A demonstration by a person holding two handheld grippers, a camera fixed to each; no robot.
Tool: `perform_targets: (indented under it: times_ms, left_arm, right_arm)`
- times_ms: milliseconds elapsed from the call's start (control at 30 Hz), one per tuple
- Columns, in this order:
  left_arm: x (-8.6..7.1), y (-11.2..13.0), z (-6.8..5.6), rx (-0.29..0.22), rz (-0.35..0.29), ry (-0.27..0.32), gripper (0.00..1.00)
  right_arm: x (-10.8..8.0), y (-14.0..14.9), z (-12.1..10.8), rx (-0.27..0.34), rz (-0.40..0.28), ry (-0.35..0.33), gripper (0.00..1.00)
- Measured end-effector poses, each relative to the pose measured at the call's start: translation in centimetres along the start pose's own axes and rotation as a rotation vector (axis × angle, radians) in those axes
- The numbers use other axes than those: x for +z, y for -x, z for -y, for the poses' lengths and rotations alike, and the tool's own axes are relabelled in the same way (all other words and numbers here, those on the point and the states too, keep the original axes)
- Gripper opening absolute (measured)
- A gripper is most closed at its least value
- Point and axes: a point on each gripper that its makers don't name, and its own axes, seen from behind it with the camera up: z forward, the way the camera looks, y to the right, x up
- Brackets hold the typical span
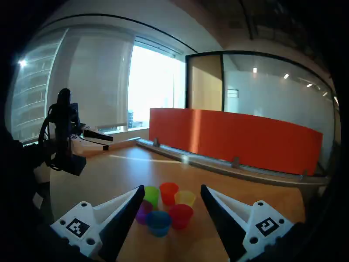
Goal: Pour water
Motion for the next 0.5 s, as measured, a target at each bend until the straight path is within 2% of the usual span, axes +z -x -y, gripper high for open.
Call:
perform_targets:
  times_ms: [267, 500]
  left_arm:
    - [1.4, 2.1, 0.1, 0.015, 0.049, 0.031, 0.88]
    - [2.7, 3.8, -0.4, 0.040, 0.091, 0.071, 0.88]
  right_arm:
    - [0.7, 2.0, 0.3, -0.037, 0.062, -0.027, 0.99]
    - [1.3, 3.5, 0.5, -0.061, 0.113, -0.045, 0.99]
